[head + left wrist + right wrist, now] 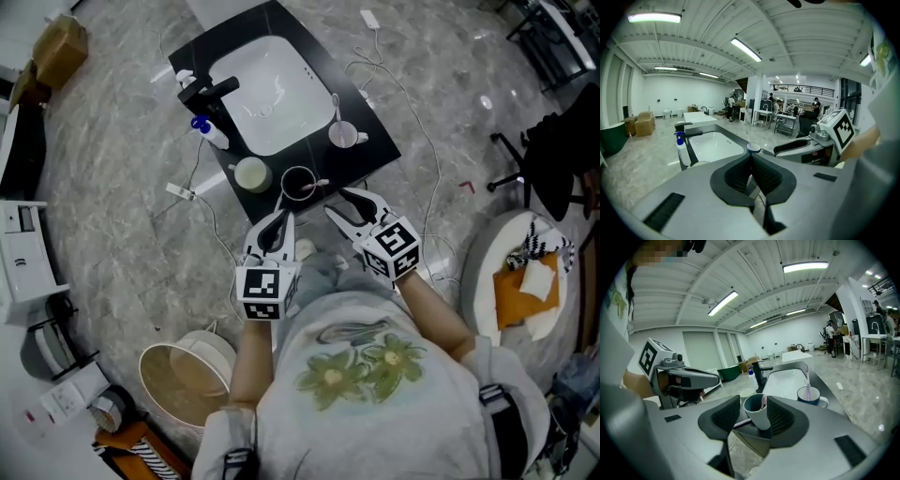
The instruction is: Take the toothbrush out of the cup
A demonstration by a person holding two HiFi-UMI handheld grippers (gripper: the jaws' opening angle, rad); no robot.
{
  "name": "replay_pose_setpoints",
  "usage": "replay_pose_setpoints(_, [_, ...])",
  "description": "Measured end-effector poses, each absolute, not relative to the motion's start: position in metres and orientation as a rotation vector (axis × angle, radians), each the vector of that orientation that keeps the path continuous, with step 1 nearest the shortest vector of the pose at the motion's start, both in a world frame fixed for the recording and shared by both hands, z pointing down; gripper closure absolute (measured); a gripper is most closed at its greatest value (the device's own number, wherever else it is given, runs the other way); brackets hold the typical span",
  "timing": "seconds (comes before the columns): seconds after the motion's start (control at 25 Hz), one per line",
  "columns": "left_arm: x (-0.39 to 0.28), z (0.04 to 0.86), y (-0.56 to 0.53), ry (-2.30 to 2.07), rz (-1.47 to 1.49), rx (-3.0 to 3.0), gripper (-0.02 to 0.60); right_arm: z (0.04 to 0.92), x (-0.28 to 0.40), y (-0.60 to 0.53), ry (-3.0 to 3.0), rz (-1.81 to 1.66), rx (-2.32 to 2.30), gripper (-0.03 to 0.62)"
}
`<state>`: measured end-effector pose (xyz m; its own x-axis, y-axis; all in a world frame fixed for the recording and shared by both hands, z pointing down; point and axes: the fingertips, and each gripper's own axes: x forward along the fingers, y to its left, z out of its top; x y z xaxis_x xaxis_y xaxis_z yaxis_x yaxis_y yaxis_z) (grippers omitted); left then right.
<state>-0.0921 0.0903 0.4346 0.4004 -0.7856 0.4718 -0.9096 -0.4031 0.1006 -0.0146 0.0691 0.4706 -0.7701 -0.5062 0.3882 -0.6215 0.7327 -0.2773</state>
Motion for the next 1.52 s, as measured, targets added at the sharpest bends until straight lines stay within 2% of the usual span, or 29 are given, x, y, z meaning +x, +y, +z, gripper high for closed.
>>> replay_pose_setpoints(0.76, [-0.123,0.473,0.06,-1.328,0.562,2.352,0.563,0.525,-0.046,0.022,-2.608,0.695,1.04,0.431])
replay_pose_setpoints(0.88, [-0.129,0.475,0.056,-1.315,0.558,2.358,0.563,0.522,-0.05,0.019,-2.61,0.677,1.079,0.444])
replay_pose_setpoints(0.96, [-0.132,0.478,0.056,-1.308,0.557,2.362,0.563,0.52,-0.052,0.018,-2.622,0.658,1.089,0.496])
replay_pose_setpoints(1.52, [-0.135,0.477,0.055,-1.311,0.517,2.356,0.563,0.461,-0.06,0.022,-2.737,0.52,1.021,0.5])
